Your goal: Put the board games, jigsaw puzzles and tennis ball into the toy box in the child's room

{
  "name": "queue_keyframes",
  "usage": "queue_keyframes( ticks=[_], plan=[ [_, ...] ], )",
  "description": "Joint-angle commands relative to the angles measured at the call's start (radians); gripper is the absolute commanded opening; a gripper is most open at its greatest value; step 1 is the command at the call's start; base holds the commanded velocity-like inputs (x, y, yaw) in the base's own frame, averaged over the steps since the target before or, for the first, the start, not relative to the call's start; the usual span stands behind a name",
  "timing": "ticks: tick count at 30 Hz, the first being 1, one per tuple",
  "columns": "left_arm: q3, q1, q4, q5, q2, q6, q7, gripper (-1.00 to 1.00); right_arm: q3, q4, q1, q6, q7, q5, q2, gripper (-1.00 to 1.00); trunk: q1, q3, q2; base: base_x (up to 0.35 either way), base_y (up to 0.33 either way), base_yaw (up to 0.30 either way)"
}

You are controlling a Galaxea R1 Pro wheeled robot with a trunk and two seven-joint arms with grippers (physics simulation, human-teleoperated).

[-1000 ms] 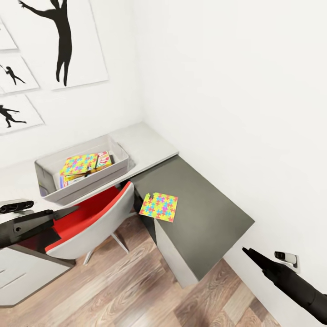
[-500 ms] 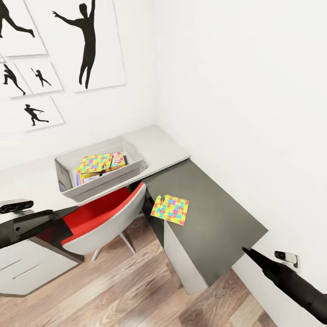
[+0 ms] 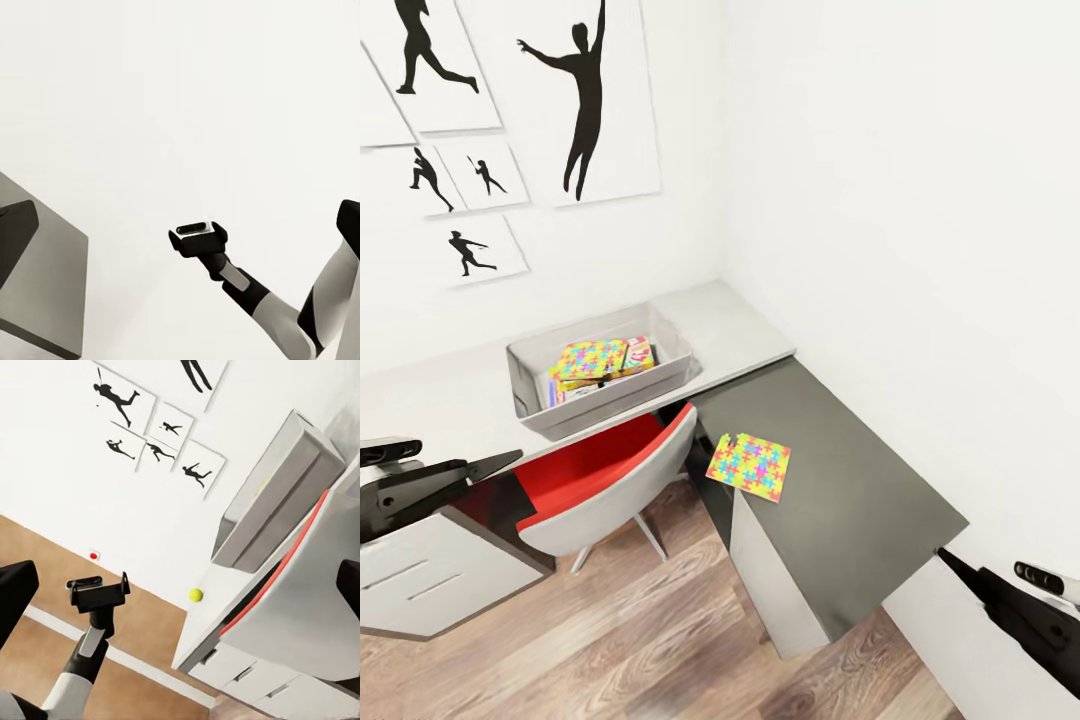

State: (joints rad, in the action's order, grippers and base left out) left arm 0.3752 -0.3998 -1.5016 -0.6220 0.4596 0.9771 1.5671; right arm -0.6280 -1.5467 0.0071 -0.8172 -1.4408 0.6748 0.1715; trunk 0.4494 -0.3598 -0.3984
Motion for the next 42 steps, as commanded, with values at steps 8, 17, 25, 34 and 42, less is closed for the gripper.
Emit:
queue_keyframes(
  ticks=[8, 17, 25, 34, 42],
  plan=[
    [0.002, 0.0, 0.001, 0.001, 0.001, 0.009, 0.004, 1.0, -0.018, -0.002, 0.005, -0.006, -0.017, 0.001, -0.011, 1.0, 0.001, -0.001, -0.002, 0.0, 0.0, 0.006],
    [0.005, 0.001, 0.001, 0.001, 0.001, 0.01, 0.004, 1.0, -0.016, -0.001, 0.005, -0.003, -0.009, -0.002, -0.013, 1.0, 0.001, -0.001, -0.002, -0.077, 0.0, 0.0],
    [0.004, 0.002, 0.001, 0.001, 0.031, 0.011, 0.004, 1.0, -0.016, -0.001, 0.005, -0.003, -0.001, -0.003, -0.014, 1.0, 0.001, -0.001, -0.002, -0.019, 0.0, 0.0],
    [0.004, 0.003, 0.001, 0.001, 0.037, 0.011, 0.004, 1.0, -0.015, -0.003, 0.005, 0.004, 0.007, -0.003, -0.016, 1.0, 0.001, -0.001, -0.002, -0.001, 0.0, 0.0],
    [0.004, 0.004, 0.002, 0.001, 0.037, 0.011, 0.004, 1.0, -0.015, -0.003, 0.005, 0.007, 0.011, -0.003, -0.017, 1.0, 0.001, 0.002, -0.002, 0.0, 0.0, 0.097]
  ],
)
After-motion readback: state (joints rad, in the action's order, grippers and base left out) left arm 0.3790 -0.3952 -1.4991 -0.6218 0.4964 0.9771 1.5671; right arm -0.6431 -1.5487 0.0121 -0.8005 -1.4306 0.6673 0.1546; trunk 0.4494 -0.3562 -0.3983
